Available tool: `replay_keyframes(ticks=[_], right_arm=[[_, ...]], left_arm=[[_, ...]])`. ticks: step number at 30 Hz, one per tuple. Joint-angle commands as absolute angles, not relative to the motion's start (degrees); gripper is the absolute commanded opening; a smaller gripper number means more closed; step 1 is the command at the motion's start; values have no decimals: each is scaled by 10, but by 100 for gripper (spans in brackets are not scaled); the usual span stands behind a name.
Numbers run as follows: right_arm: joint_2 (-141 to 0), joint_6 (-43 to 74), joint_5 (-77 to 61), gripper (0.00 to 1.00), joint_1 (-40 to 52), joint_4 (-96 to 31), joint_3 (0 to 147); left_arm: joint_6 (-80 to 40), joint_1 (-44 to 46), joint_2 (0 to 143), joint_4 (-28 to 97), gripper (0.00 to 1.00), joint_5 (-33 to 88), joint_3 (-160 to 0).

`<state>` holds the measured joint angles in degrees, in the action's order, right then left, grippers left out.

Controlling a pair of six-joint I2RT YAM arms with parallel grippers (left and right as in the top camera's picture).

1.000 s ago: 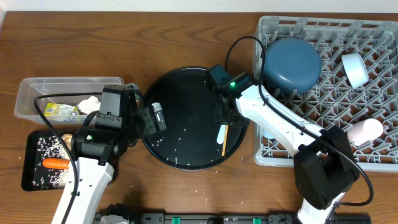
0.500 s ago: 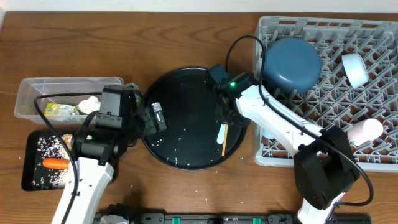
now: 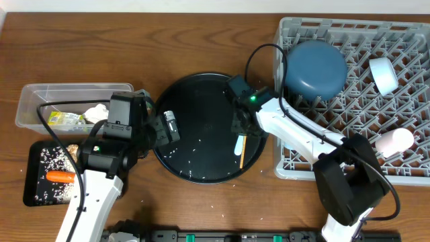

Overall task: Sort waste into correct bins and load items into the dishwasher rack
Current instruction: 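Grasp the wooden chopstick on the black tray with the right gripper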

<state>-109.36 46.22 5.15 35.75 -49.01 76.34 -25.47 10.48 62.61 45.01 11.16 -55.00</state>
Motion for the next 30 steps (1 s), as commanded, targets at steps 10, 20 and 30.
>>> replay_keyframes(ticks=[10, 20, 30], right_arm=[[-1098, 462, 62, 20, 352, -385, 689], [-1098, 462, 63, 15, 352, -344, 659], [-1098, 462, 77, 1, 353, -339, 659]], left_arm=[[-251, 102, 629, 452, 98, 104, -556], [-251, 102, 629, 452, 98, 104, -556], [-251, 102, 629, 452, 98, 104, -556]])
